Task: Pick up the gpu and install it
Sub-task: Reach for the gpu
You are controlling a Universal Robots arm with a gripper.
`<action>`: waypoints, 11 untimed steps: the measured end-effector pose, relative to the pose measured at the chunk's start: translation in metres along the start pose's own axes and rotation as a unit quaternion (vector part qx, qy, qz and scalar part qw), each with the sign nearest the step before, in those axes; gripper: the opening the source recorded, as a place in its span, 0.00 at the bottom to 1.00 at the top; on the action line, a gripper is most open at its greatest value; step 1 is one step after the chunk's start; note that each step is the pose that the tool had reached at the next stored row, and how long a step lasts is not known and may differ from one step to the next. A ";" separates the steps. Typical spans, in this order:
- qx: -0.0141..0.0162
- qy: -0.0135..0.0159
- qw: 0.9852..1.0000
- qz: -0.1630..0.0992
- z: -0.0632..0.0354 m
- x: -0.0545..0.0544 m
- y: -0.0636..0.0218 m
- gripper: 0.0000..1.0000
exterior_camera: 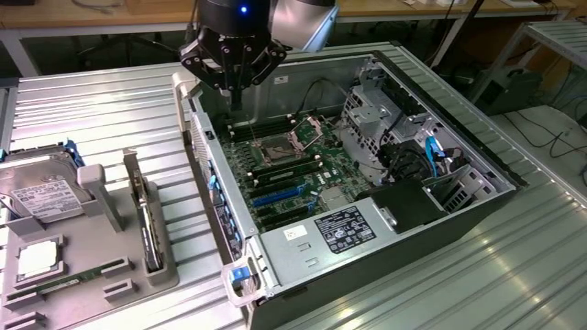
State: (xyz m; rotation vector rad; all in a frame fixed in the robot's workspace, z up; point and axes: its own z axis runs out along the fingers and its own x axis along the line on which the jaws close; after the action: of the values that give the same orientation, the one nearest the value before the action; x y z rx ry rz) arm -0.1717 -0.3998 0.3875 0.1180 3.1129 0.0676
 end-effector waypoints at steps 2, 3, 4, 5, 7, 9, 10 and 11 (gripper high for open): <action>0.000 0.000 1.000 0.000 0.0000 0.001 -0.0002 0.11; 0.000 0.000 1.000 0.000 0.0000 0.002 -0.0003 0.11; 0.000 0.000 1.000 0.000 -0.0001 0.002 -0.0004 0.11; 0.000 0.000 1.000 0.000 0.0000 0.003 -0.0005 0.11; 0.000 0.000 1.000 0.000 -0.0001 0.004 -0.0007 0.11; 0.000 0.000 1.000 0.000 -0.0002 0.006 -0.0009 0.11; 0.000 0.000 1.000 0.000 -0.0002 0.006 -0.0010 0.11; 0.000 0.000 1.000 0.000 -0.0002 0.007 -0.0010 0.11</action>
State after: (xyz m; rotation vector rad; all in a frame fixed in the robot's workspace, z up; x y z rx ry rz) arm -0.1784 -0.4004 0.3875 0.1180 3.1132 0.0677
